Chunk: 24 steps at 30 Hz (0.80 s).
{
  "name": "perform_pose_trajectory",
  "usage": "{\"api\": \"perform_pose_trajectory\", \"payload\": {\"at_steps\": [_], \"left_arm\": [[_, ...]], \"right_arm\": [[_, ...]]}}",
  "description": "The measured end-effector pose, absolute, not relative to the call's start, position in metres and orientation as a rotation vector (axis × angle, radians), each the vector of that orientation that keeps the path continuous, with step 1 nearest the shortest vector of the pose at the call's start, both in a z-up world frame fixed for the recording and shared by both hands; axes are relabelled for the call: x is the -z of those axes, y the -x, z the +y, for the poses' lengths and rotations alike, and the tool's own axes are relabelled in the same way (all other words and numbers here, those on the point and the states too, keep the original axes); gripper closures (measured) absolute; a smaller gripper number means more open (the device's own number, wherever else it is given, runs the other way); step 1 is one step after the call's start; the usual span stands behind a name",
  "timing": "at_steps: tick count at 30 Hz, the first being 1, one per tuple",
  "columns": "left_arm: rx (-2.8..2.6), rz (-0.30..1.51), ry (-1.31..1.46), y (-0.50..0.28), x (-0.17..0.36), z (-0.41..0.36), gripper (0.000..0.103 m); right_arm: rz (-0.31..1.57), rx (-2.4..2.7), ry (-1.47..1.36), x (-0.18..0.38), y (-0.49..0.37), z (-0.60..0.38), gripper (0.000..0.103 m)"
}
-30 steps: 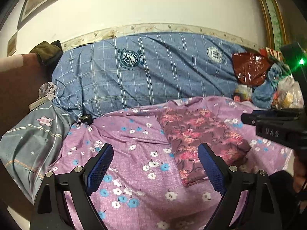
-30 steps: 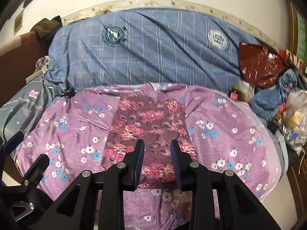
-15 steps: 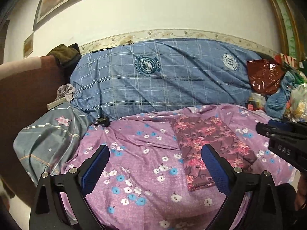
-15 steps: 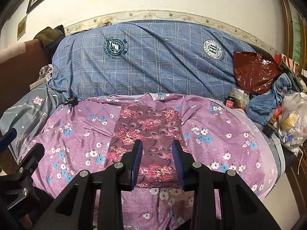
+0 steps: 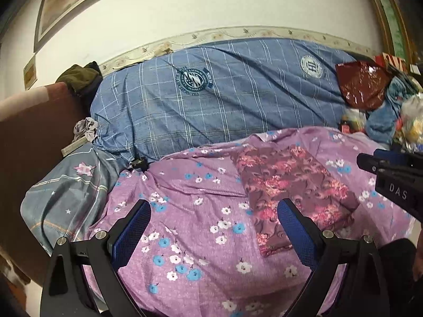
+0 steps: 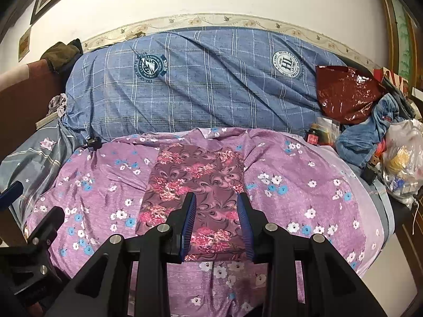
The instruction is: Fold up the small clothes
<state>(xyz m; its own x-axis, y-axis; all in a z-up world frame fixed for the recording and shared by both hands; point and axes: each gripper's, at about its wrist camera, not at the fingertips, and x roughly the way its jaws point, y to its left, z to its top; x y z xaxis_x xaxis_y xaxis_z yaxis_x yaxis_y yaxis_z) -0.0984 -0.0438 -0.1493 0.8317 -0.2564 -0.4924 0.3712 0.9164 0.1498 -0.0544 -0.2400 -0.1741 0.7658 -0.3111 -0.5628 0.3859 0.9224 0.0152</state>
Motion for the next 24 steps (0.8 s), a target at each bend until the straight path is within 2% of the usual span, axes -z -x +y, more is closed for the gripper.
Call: {"api": "perform_pose_trajectory", "payload": {"at_steps": [2, 5, 10, 13, 17, 24], "left_arm": [[0.353, 0.515, -0.244, 0.091, 0.156, -0.047, 0.005], [0.38, 0.609, -0.221, 0.069, 0.174, -0.05, 0.006], [0.436, 0.817, -0.115, 0.006, 0.205, -0.052, 0.007], [0.49, 0.897, -0.044, -0.032, 0.211, -0.059, 0.007], [0.516, 0.888, -0.007, -0.07, 0.21, -0.072, 0.007], [0.68, 0.968, -0.02, -0.125, 0.232, -0.115, 0.007]], "right_arm": [[0.606, 0.368, -0.154, 0.183, 0.051, -0.249, 0.067], [0.677, 0.35, -0.238, 0.206, 0.043, -0.276, 0.056], [0.781, 0.231, -0.509, 0.251, 0.024, -0.333, 0.054], [0.773, 0.164, -0.681, 0.264, 0.012, -0.364, 0.053], [0.74, 0.153, -0.73, 0.27, -0.007, -0.386, 0.049], [0.746, 0.069, -0.838, 0.289, -0.044, -0.422, 0.049]]}}
